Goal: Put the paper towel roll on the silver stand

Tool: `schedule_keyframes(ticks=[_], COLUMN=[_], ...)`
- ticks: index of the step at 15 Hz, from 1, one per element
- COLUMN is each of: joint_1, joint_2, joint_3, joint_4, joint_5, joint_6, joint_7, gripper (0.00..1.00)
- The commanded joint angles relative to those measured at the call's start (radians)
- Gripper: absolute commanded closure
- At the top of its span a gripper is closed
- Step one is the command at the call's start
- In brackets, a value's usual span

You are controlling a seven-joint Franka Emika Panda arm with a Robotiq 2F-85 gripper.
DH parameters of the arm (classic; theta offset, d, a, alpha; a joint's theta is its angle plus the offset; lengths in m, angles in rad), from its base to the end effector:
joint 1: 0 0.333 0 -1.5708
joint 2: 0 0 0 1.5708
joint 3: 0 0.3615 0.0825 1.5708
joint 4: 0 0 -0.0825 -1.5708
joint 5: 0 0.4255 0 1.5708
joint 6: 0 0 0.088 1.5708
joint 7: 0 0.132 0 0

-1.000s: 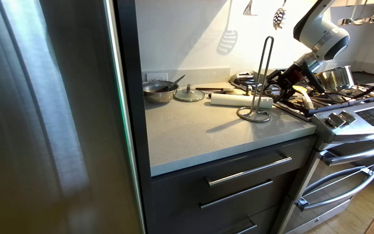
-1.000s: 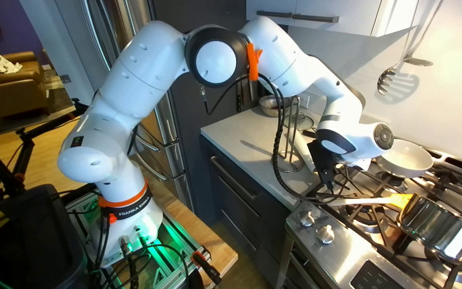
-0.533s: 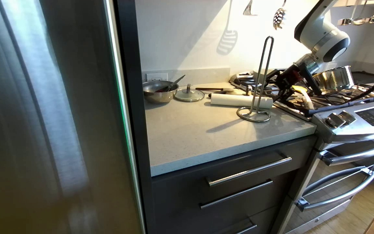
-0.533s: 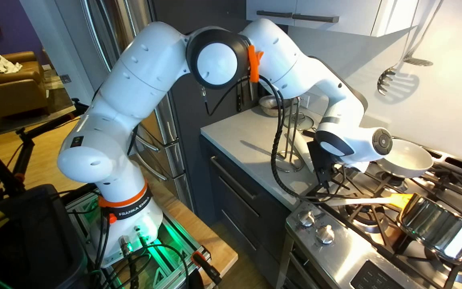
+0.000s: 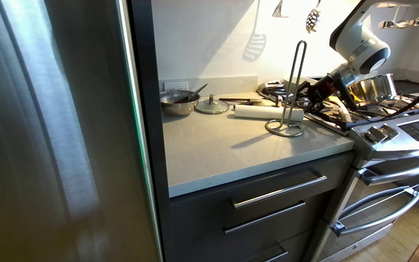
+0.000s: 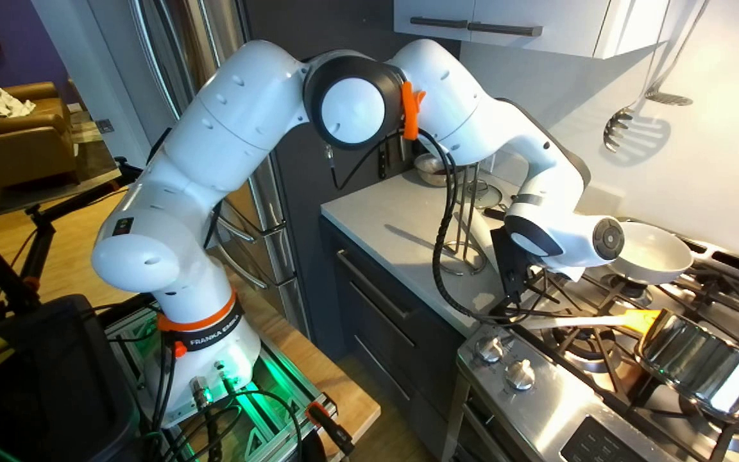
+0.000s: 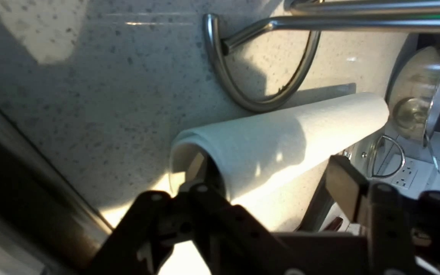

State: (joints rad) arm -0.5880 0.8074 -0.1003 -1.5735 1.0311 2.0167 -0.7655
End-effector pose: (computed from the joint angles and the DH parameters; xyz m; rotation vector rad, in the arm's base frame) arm 0.6164 -0.4053 0.1418 -2.2646 0.6331 -0.3324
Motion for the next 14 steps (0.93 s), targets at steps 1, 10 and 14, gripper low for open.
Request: schedule_keyframes(ticks=[1, 10, 14], joint_1=[-0.014, -0.034, -0.043], joint_2=[0.035, 0.032, 0.008], joint_3=[0.000, 0.000, -0.004], joint_4=[0.040, 0.075, 0.090], joint_5=[0.032, 0.086, 0.105], joint_6=[-0.030, -0.062, -0.082], joint_7=[0.004, -0.017, -0.024], gripper=[0.58, 1.00, 0.98])
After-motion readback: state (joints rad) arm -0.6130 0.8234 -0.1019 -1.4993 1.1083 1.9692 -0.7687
